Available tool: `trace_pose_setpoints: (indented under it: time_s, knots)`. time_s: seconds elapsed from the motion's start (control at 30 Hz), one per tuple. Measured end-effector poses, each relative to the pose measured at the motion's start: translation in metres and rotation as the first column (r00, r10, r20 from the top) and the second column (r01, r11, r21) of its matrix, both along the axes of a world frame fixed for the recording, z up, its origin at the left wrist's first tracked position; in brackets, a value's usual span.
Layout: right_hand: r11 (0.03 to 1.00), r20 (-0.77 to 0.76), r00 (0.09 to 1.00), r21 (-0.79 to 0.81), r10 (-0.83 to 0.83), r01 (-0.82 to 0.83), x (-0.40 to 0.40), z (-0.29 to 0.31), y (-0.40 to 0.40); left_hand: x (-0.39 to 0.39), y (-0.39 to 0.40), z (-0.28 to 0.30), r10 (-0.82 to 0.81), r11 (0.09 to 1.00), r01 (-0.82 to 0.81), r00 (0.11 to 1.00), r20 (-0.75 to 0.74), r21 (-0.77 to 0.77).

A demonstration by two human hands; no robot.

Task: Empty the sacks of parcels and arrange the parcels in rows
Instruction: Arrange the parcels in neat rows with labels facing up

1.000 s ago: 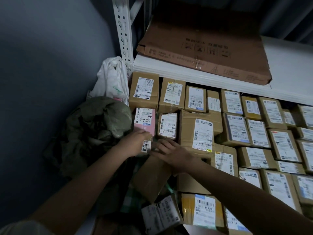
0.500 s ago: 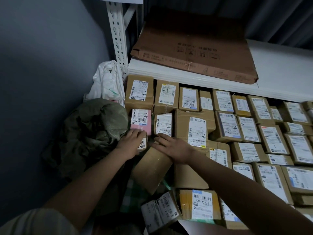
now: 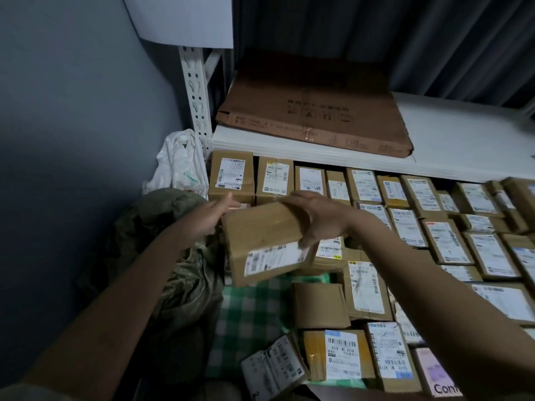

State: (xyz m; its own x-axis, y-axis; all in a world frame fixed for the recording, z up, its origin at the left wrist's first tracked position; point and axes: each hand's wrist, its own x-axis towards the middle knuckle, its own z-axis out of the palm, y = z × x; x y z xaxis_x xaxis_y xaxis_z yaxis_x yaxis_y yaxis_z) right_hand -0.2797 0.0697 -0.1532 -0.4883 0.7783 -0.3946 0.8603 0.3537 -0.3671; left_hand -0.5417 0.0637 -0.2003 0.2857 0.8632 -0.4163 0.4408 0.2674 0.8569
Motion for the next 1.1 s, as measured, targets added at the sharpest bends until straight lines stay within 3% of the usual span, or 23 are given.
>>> trace_pose_setpoints:
  time_s: [0.13,0.3,0.47,0.67,0.8,1.0,1.1]
  knots:
    - [0.935,-0.255,0.905,-0.196,-0.341,0.297,0.016,0.013,0.01,0.0,0.0,0.007,0.238,0.97,-0.214,0.922,0.305,-0.112]
    - [0.755,-0.419,0.632,-0.436,-0.652,0.49,0.02,-0.005,0.003,0.009,-0.005,0.013,0.266,0.961,-0.215,0.888,0.374,-0.173]
    - [0.724,-0.449,0.584,-0.549,-0.677,0.417,0.013,-0.023,-0.017,0.028,-0.009,0.01,0.15,0.972,-0.038,0.86,0.488,-0.232]
    - [0.701,-0.429,0.566,-0.547,-0.704,0.457,0.001,-0.038,-0.031,0.037,-0.006,-0.008,0.169,0.974,-0.107,0.93,0.326,-0.202]
    - [0.658,-0.475,0.46,-0.608,-0.75,0.445,-0.006,-0.043,-0.038,0.041,-0.016,-0.007,0.156,0.973,-0.104,0.953,0.258,-0.204]
    - [0.594,-0.489,0.339,-0.695,-0.803,0.406,-0.009,-0.055,-0.055,0.042,-0.043,-0.006,0.158,0.96,-0.052,0.912,0.379,-0.276]
    - [0.525,-0.463,0.247,-0.746,-0.851,0.41,0.0,-0.064,-0.064,0.04,-0.053,-0.021,0.245,0.943,-0.153,0.92,0.305,-0.295]
